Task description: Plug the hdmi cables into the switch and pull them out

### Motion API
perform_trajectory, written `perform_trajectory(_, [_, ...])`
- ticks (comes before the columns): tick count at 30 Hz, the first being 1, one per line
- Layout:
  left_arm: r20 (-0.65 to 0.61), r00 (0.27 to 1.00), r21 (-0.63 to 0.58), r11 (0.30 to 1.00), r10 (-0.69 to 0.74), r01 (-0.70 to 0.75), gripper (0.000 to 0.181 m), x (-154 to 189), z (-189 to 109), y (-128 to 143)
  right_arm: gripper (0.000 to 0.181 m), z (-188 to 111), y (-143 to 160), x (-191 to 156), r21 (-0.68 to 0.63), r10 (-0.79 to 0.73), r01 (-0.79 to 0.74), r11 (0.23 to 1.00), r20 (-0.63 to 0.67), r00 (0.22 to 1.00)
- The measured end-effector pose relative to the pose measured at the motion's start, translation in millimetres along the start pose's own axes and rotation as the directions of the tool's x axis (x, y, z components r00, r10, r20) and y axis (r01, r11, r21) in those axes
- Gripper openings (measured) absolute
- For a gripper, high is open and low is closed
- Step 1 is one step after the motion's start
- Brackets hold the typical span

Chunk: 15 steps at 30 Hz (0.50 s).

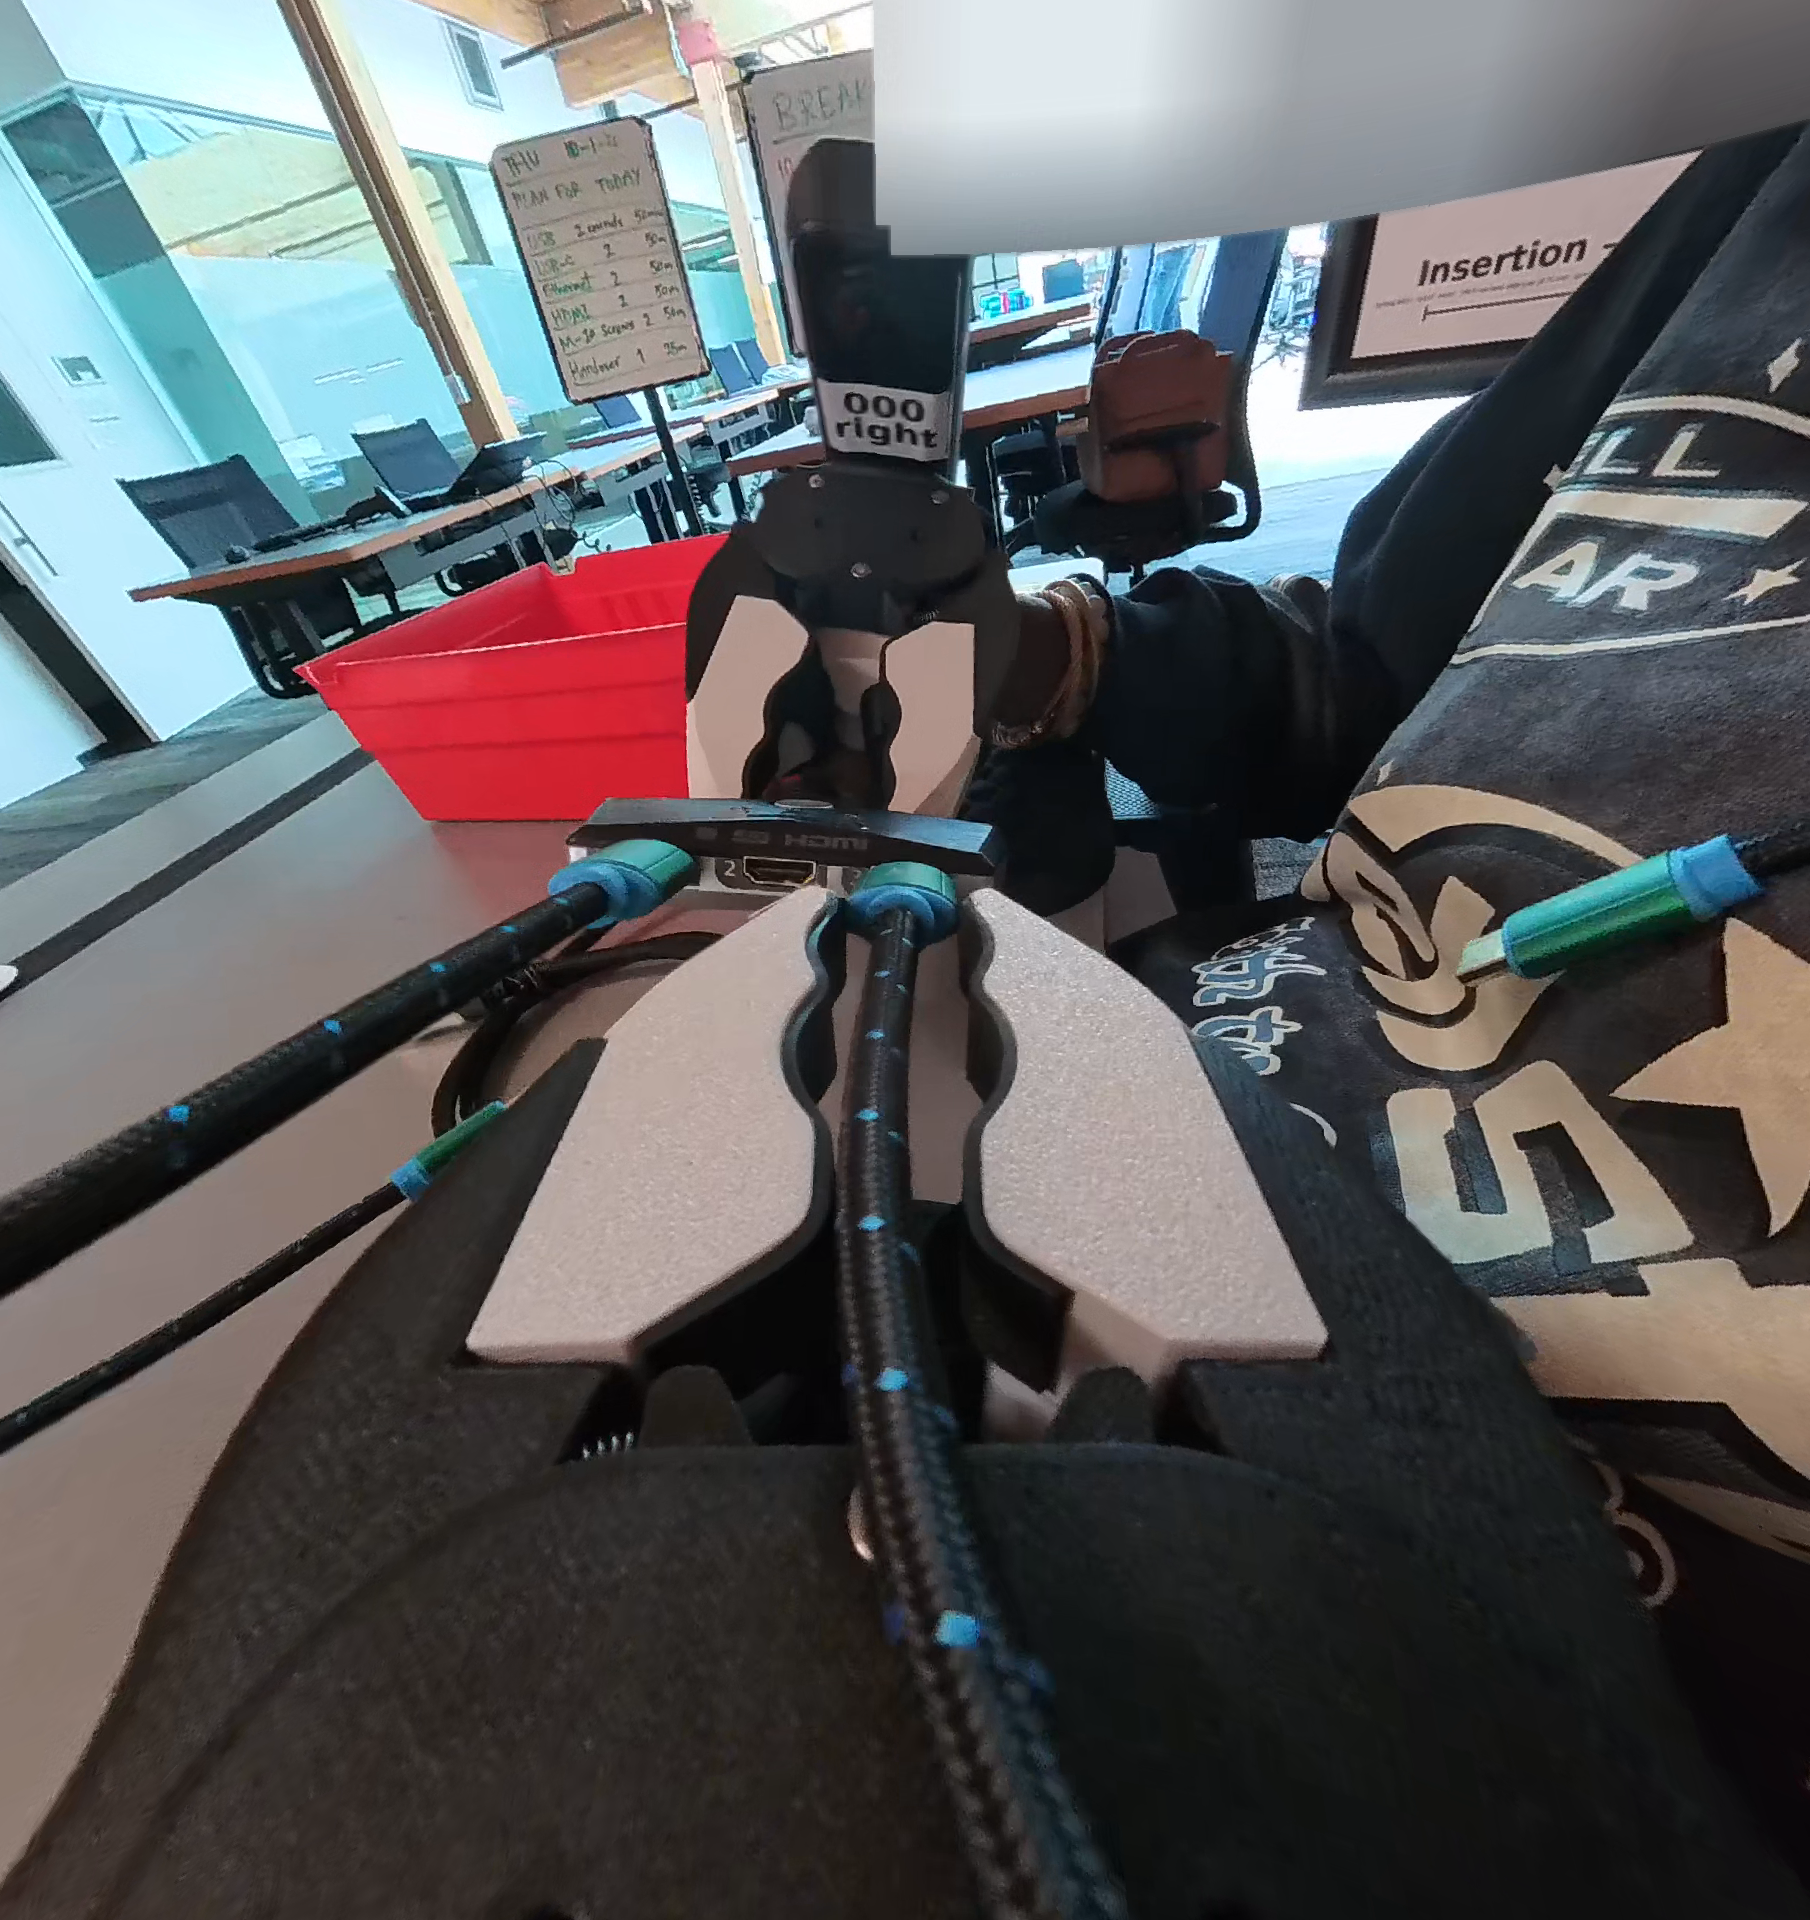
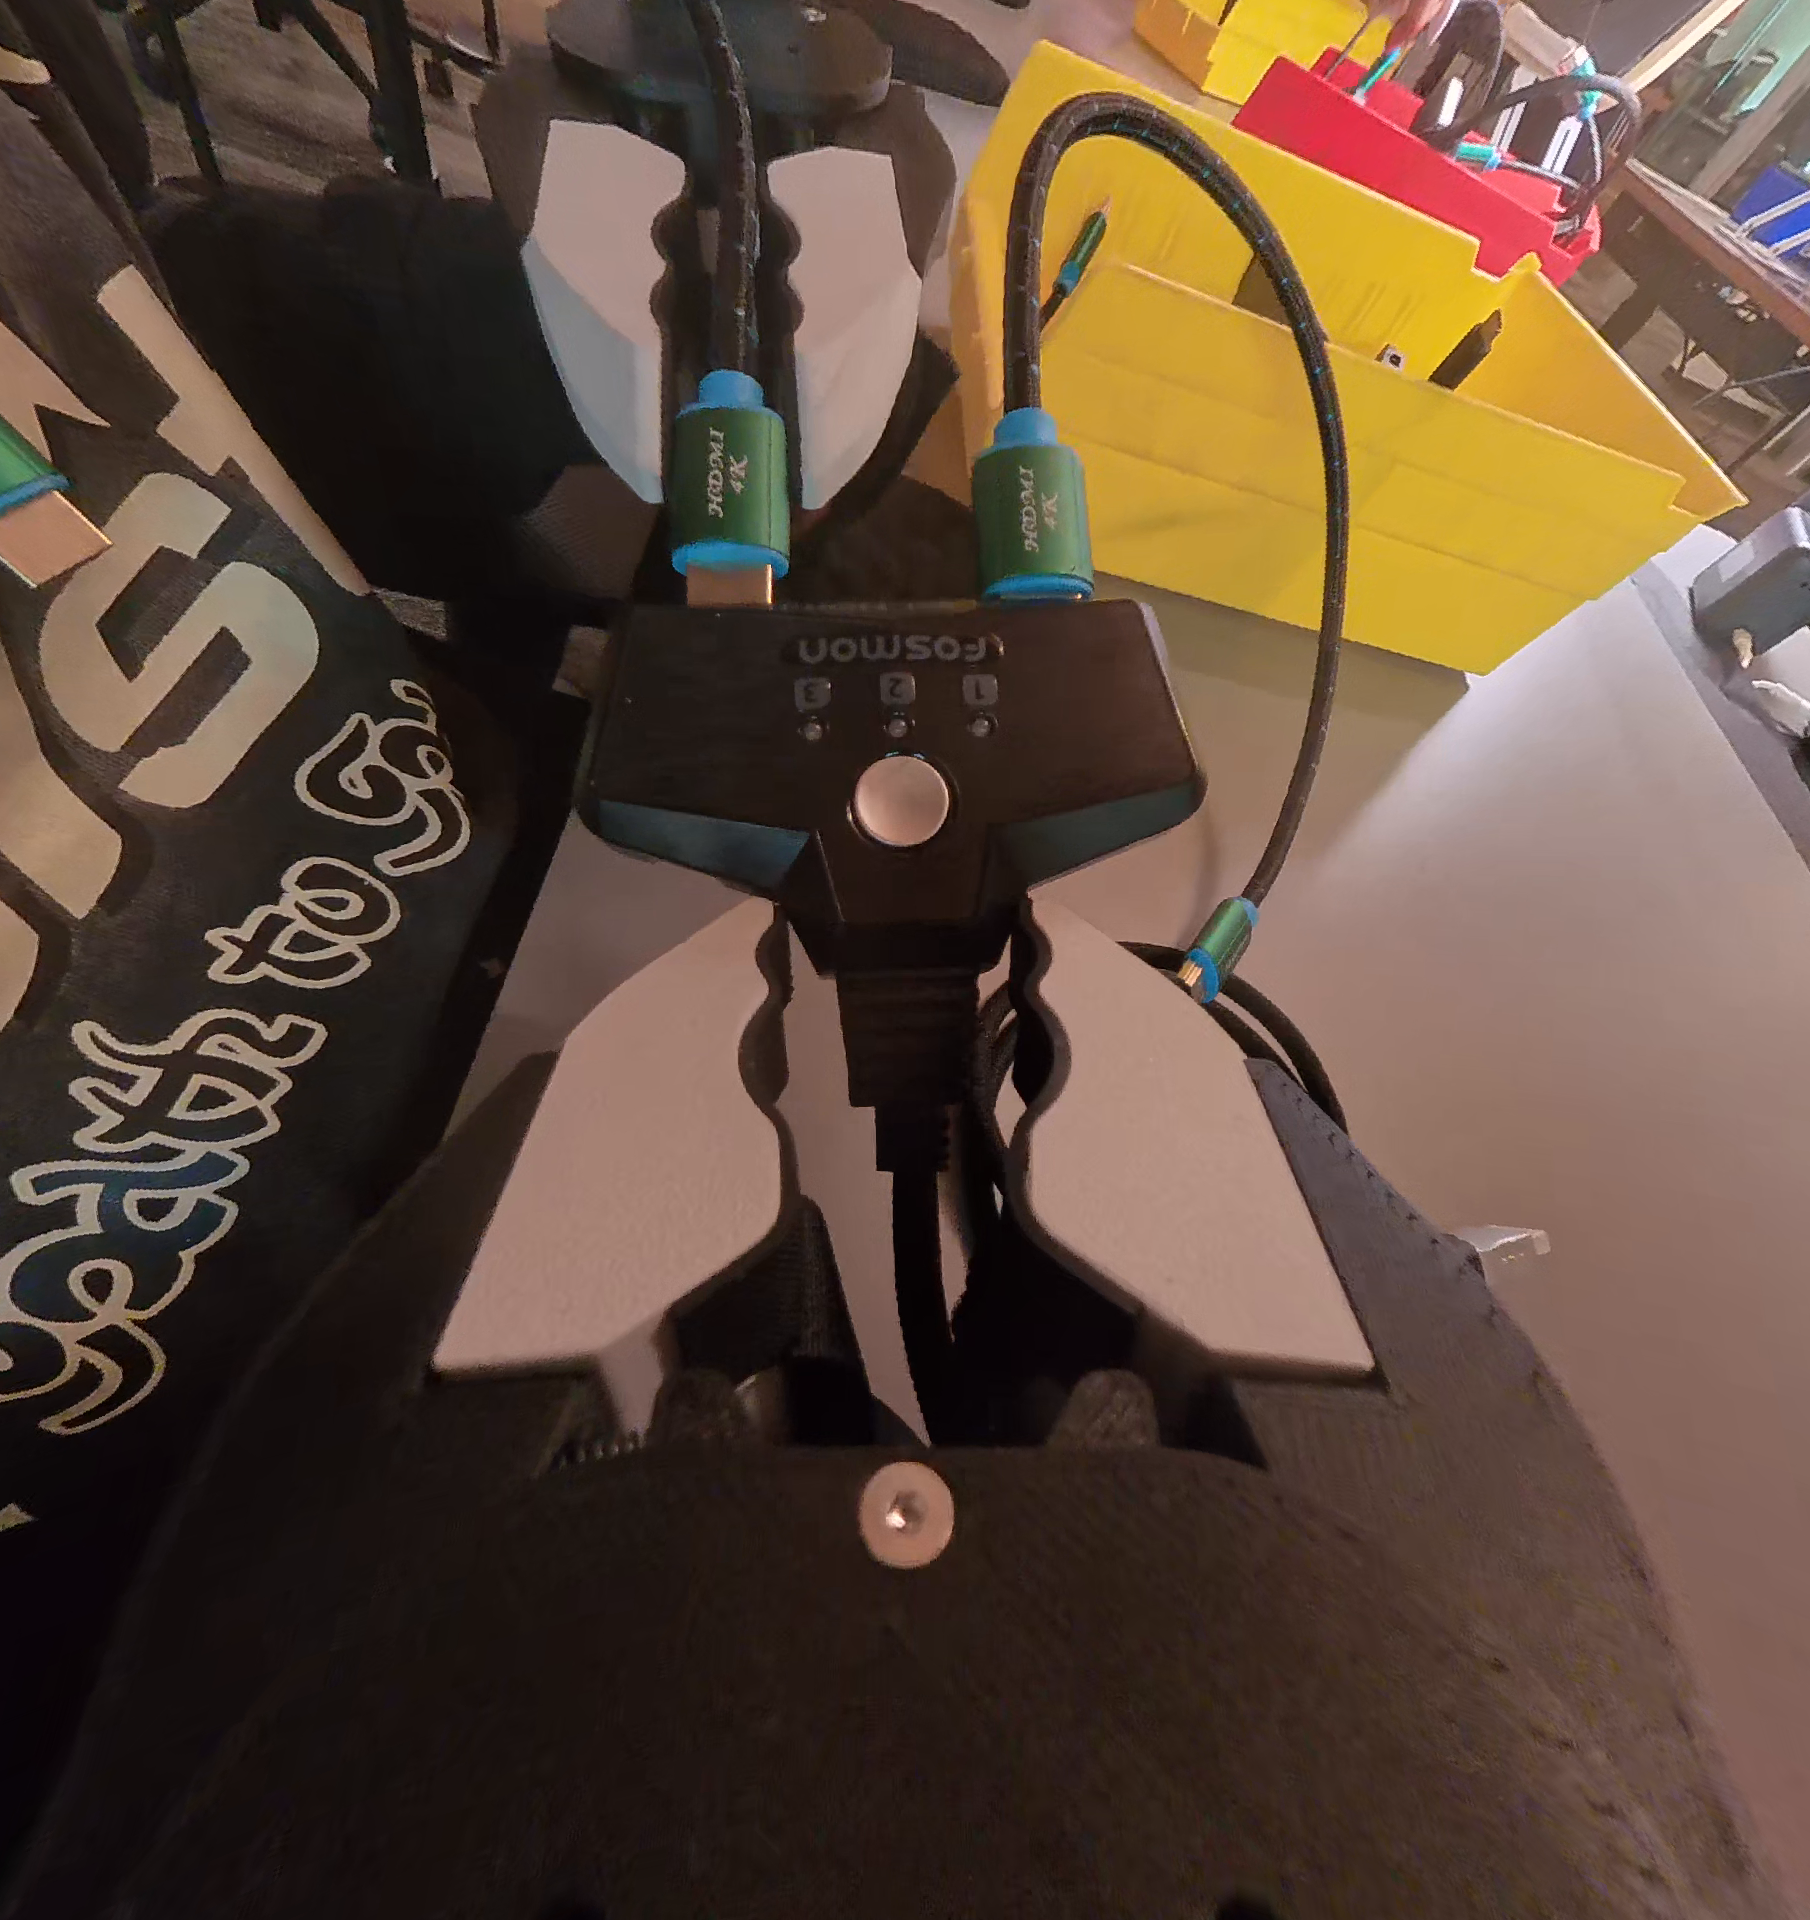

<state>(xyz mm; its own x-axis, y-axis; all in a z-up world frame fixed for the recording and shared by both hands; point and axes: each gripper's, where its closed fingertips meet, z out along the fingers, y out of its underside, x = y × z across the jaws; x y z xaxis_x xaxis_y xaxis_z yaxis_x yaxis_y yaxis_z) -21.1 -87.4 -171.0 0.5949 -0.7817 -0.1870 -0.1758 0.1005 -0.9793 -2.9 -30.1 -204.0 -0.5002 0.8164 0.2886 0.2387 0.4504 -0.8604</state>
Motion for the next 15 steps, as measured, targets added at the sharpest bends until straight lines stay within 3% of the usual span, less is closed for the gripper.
perform_trajectory(15, [0.01, 1.0, 0.021, 1.0, 0.003, -0.004, 0.02, 2.7, 5.5, -6.1, 0.04, -1.4, -6.9, 1.2, 0.029, 0.018, -0.018, 0.999, 0.0, 1.0])
